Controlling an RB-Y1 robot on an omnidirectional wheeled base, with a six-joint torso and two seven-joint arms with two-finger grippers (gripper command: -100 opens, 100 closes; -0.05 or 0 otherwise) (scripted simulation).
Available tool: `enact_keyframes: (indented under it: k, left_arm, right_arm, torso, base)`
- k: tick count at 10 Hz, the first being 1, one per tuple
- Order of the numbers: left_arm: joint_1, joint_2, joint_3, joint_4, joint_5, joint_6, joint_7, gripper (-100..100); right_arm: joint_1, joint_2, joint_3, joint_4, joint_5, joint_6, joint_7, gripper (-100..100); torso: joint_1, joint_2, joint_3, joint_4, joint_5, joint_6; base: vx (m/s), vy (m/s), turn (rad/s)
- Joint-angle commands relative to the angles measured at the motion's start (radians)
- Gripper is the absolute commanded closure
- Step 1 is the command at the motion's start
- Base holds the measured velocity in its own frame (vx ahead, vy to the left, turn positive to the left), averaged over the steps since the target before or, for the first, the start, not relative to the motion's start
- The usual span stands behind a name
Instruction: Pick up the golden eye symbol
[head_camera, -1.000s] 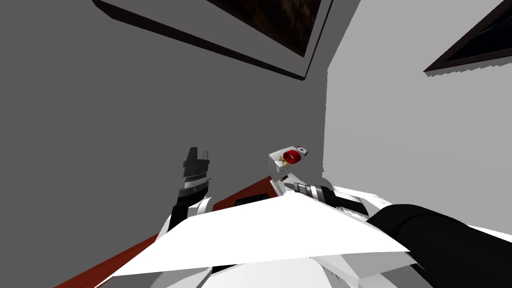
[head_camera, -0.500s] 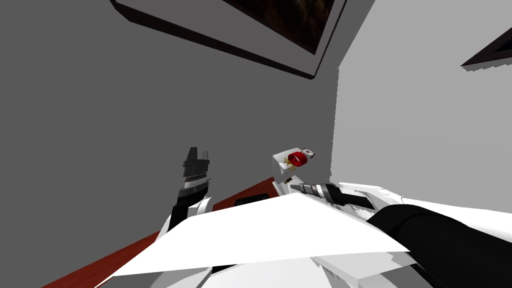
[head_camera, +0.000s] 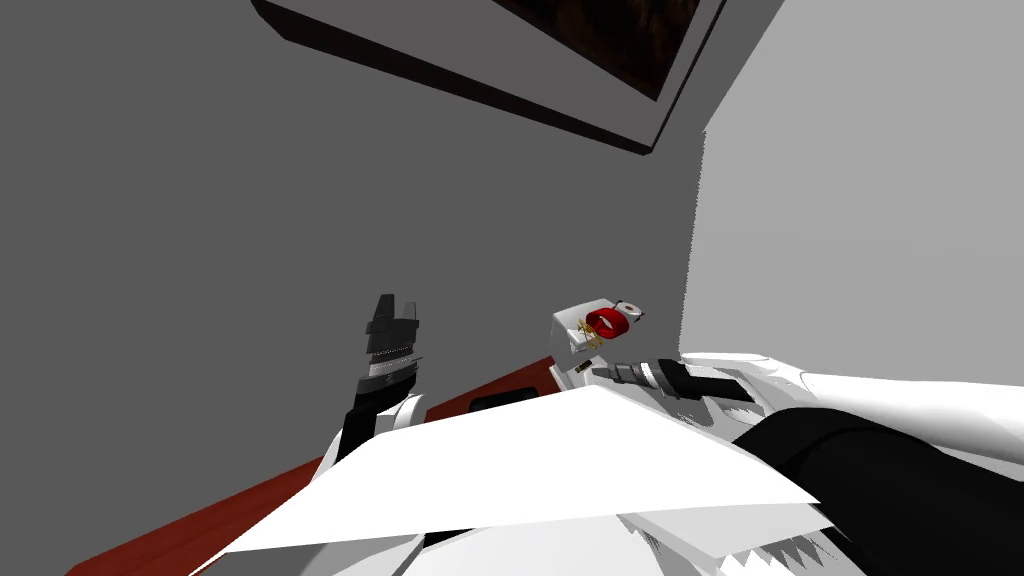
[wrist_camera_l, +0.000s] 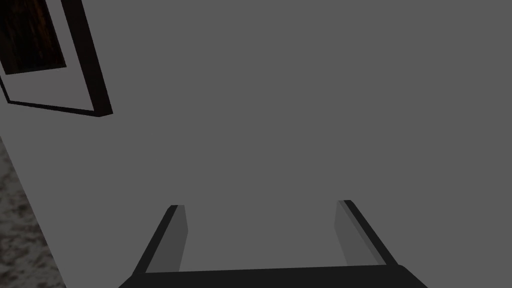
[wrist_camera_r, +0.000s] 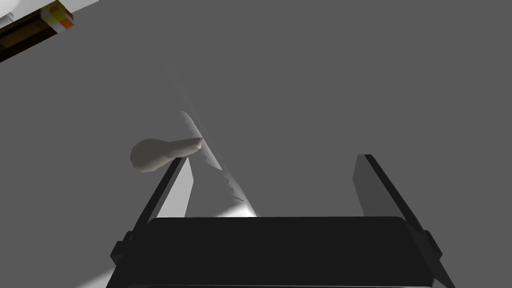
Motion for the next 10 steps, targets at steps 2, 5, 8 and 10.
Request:
enact_keyframes:
  k: [2,5,8,10]
  left_arm:
    - [0.000,0.000,0.000,0.000,0.000,0.000,0.000,0]
    - [0.000,0.000,0.000,0.000,0.000,0.000,0.000,0]
    - [0.000,0.000,0.000,0.000,0.000,0.000,0.000,0]
    - [0.000,0.000,0.000,0.000,0.000,0.000,0.000,0]
  right_arm:
    - [0.010,-0.067,0.003,0.027,-0.008,0.006,-0.002,-100]
    - [-0.002,-0.148,0.025,0.072,-0.006,0.015,-0.024,-100]
    - [-0.007,-0.200,0.034,0.092,-0.015,0.019,-0.033,-100]
    - [-0.012,-0.236,0.043,0.108,-0.004,0.023,-0.042,-100]
  torso:
    - [0.000,-0.001,-0.001,0.000,0.000,0.000]
    - [-0.001,0.000,0.000,0.000,0.000,0.000]
    - [0.000,-0.001,0.000,0.000,0.000,0.000]
    - [-0.002,0.002,0.001,0.000,-0.001,0.001]
  base:
    - [0.051,0.042,0.066]
    - [0.038,0.046,0.069]
    - [0.043,0.041,0.056]
    - [0.020,0.026,0.032]
